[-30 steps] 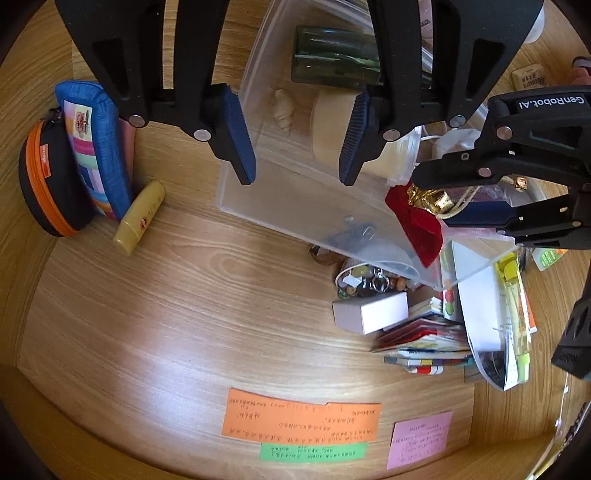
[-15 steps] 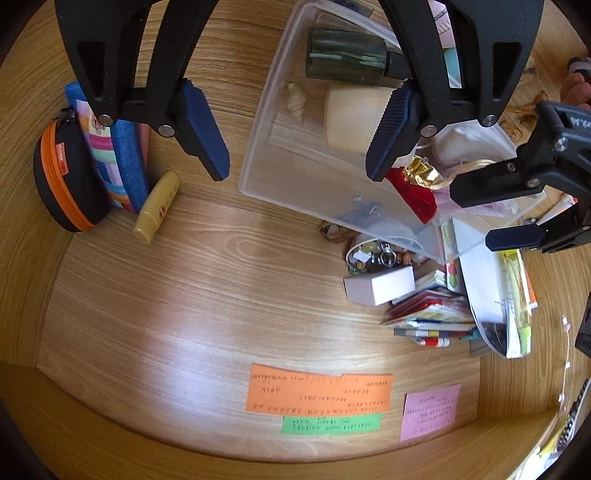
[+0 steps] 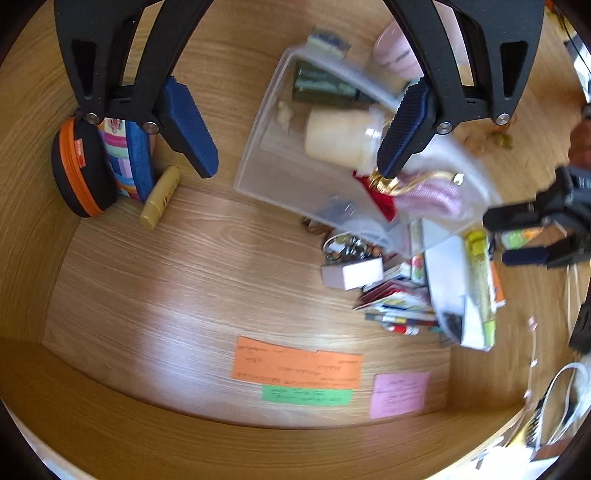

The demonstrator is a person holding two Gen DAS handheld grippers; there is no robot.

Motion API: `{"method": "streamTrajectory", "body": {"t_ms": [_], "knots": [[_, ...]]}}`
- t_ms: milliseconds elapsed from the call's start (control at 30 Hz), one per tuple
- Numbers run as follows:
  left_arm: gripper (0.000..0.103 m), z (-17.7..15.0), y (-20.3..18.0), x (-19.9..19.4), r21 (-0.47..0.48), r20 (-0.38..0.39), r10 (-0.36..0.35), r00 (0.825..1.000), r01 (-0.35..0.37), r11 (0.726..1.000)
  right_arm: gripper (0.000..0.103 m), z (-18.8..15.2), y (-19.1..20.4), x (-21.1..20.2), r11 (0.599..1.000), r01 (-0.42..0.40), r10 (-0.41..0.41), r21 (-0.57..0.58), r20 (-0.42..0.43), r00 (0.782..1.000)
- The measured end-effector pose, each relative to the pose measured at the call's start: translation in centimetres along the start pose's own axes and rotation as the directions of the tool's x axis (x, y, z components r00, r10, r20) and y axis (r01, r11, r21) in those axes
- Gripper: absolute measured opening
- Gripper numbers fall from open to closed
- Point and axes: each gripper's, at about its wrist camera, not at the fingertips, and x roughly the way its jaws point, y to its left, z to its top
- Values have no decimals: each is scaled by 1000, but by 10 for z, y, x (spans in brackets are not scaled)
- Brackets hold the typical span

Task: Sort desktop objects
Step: 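Withdraw both grippers from the box toward the blue card pack and black clip, then lower the left gripper over the blue Max card while the right gripper grasps the black clip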

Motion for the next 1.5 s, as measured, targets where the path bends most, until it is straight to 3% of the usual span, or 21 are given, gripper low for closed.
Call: {"method": "streamTrajectory", "body": {"t_ms": [300, 600, 833, 1033, 1200, 1400, 1500], "knots": [[100, -38, 9, -26, 38, -72, 42, 997, -39, 999, 87, -32, 18, -32, 995, -83, 85, 47, -37, 996], [100, -80, 11, -61, 42, -107, 18, 994, -13, 999, 86, -72, 36, -48, 992, -109, 115, 69, -81, 990], [100, -116, -9, -68, 33, -151, -32, 988, 37, 999, 86, -104, 38, -56, 983, -141, 155, 114, -128, 980], [100, -132, -47, -68, 68, -198, -130, 972, 146, 987, 84, -123, 36, -64, 980, -146, 165, 134, -141, 976], [100, -140, -80, -56, 97, -246, -158, 956, 187, 978, 77, -128, 36, -64, 975, -162, 185, 153, -150, 971], [82, -152, -97, -35, 77, -317, -152, 936, 185, 980, 73, -131, 43, -63, 974, -185, 206, 134, -163, 965], [76, -155, -102, -32, 101, -303, -115, 946, 152, 983, 65, -131, 47, -60, 972, -197, 218, 126, -176, 960]]}}
